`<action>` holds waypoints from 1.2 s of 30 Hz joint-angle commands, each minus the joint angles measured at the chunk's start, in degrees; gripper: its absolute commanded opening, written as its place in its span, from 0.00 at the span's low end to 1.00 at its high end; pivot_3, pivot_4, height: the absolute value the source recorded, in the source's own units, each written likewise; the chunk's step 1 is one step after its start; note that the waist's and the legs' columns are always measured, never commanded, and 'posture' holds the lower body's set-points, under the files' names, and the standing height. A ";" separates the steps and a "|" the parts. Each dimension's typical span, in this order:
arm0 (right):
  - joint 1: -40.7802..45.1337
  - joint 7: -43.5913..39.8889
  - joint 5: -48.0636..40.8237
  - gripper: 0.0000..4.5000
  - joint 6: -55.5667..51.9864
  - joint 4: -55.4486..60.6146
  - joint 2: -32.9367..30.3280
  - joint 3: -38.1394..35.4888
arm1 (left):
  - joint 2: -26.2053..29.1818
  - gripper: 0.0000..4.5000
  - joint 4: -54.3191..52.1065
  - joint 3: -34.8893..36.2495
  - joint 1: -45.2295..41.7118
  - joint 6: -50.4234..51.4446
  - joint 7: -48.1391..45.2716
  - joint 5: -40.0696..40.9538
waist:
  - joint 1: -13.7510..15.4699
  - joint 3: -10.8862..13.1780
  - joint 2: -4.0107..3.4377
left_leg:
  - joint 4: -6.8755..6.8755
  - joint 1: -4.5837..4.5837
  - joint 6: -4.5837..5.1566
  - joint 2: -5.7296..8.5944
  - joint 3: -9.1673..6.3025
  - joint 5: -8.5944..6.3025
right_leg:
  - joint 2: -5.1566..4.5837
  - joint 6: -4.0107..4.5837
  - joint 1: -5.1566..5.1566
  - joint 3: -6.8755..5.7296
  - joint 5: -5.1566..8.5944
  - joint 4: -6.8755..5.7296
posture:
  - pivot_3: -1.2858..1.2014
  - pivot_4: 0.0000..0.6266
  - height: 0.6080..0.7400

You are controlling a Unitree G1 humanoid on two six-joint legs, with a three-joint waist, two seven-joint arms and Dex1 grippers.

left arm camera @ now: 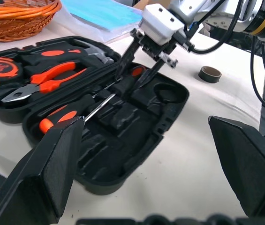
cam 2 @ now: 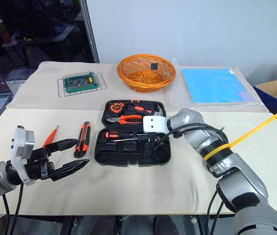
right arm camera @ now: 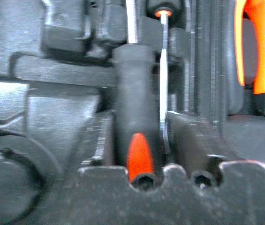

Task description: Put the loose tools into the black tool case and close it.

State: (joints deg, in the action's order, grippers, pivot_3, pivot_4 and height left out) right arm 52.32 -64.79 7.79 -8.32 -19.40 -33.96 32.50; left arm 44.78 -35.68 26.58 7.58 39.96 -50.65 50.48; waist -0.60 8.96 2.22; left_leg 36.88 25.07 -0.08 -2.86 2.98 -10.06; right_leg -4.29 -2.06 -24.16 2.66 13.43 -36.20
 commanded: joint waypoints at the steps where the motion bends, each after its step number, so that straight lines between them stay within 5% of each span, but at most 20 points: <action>1: -1.54 -5.08 -4.37 0.56 -3.78 6.94 -2.32 -5.19 | 0.51 1.00 -1.29 1.20 0.04 -1.56 0.07 0.73 | 0.04 0.01 -0.01 | -0.02 0.01 0.00 0.00 -0.01 0.00 | 0.01 0.00 -0.02 0.00 0.00 -0.01 | 0.52 0.24 1.00; 5: -2.43 -7.50 -8.68 0.56 -10.01 11.90 -3.51 -9.88 | 0.33 1.00 -0.93 0.60 -0.05 -1.86 0.28 0.49 | -0.09 0.01 -0.01 | -0.02 0.08 0.00 -0.01 -0.02 0.00 | 0.02 0.01 -0.07 -0.02 0.00 -0.03 | 0.52 0.24 1.00; 8: -3.54 -8.10 -10.82 0.41 -13.43 14.19 -3.99 -12.00 | 0.34 1.00 -0.18 -0.22 -0.93 -2.06 0.33 0.22 | -0.20 0.01 -0.01 | -0.01 0.06 -0.01 -0.03 -0.02 0.02 | 0.03 0.01 -0.05 -0.02 -0.01 -0.04 | 0.52 0.24 1.00; 13: -5.11 -0.98 -14.38 0.01 -23.58 16.42 0.04 -17.30 | -0.06 1.00 0.79 -1.00 -1.67 -2.90 0.87 -0.50 | -0.42 0.01 -0.01 | 0.00 0.03 -0.04 -0.03 0.00 0.04 | 0.04 0.04 -0.07 -0.01 -0.01 -0.10 | 0.52 0.24 1.00; 19: -15.86 20.70 -9.06 0.01 -21.68 22.18 10.28 -20.23 | -1.74 1.00 0.55 -0.24 0.20 -3.65 3.47 -1.13 | -0.23 0.00 0.01 | -0.02 0.06 -0.04 -0.05 -0.03 0.03 | 0.07 0.05 -0.09 -0.01 0.01 -0.11 | 0.52 0.24 1.00; 28: -25.05 24.18 9.91 0.01 -7.77 20.65 4.97 -1.67 | -1.72 1.00 0.10 -1.55 1.15 -3.86 5.56 -2.33 | -0.29 -0.14 0.08 | 0.03 -0.24 -0.14 0.00 0.08 0.09 | -0.03 0.27 0.06 0.01 0.09 -0.06 | 0.52 0.24 1.00; 33: -24.46 25.94 16.36 0.01 1.52 17.62 1.75 -0.22 | -2.20 1.00 0.52 -2.17 1.09 -4.55 7.85 -5.30 | -0.13 -0.49 0.40 | -0.04 -0.53 -0.15 -0.02 0.08 0.08 | -0.04 0.45 0.17 -0.01 0.25 -0.03 | 0.52 0.24 1.00; 36: -24.92 26.61 10.98 0.01 1.46 19.41 4.11 -6.05 | -4.14 1.00 0.76 -2.15 0.32 -4.88 12.92 -8.15 | 0.01 -0.54 0.49 | -0.04 -0.54 -0.15 0.00 0.07 0.08 | -0.07 0.45 0.22 -0.01 0.25 0.01 | 0.52 0.24 1.00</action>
State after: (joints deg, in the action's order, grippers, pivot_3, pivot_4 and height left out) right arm 29.84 -36.97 22.12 -6.46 1.00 -30.62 28.32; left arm 41.76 -34.22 24.00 8.95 37.19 -41.36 44.56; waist -0.59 8.41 2.71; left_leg 36.84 24.53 -0.23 -2.86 3.04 -9.99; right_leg -4.37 -1.62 -23.91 2.64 13.67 -36.19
